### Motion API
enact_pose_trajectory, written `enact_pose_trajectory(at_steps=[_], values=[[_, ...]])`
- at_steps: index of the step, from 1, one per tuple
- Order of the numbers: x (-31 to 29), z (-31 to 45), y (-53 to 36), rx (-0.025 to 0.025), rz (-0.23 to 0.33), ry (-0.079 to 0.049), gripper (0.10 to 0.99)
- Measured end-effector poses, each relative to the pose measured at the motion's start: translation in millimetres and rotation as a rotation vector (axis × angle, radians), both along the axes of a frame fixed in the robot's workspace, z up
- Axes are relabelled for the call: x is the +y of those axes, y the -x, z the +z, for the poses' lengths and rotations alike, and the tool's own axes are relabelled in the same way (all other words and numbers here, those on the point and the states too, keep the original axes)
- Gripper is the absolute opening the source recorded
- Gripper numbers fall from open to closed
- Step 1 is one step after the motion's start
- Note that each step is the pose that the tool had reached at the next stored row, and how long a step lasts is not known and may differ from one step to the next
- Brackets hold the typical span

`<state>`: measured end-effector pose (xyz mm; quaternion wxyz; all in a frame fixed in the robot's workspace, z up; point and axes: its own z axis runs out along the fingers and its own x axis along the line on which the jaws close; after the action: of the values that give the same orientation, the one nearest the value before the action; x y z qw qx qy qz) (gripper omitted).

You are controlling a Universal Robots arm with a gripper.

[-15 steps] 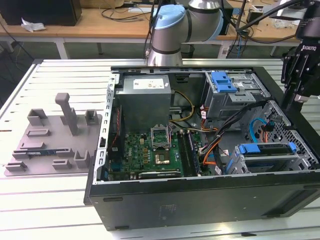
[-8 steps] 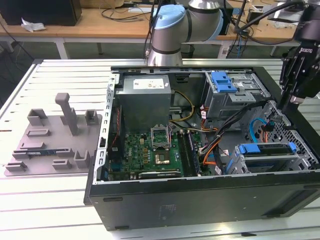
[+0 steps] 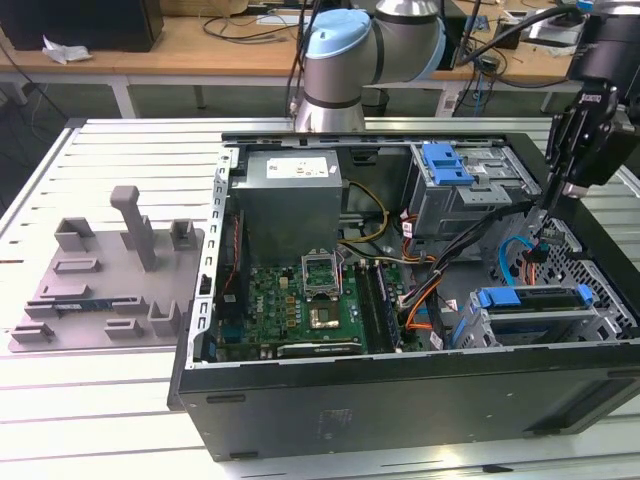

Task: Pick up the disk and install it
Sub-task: 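Insert the first disk wire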

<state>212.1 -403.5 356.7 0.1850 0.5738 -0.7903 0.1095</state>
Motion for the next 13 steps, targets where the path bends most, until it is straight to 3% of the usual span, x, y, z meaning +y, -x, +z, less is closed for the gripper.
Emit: enact_pose_trajectory(at_steps=[2,4,6,13], values=[[0.8,-1.9,-0.6,0.0007,0.000,0.011,0.353],[0.5,-2.4,-0.8,0.0015,0.001,0.011,0.353],[-6.1,-14.1,-1.8,0.0036,0.004,0.011,0.353],[-6.3,-20.0,-3.1,0.0056,0.006,0.011,0.353]])
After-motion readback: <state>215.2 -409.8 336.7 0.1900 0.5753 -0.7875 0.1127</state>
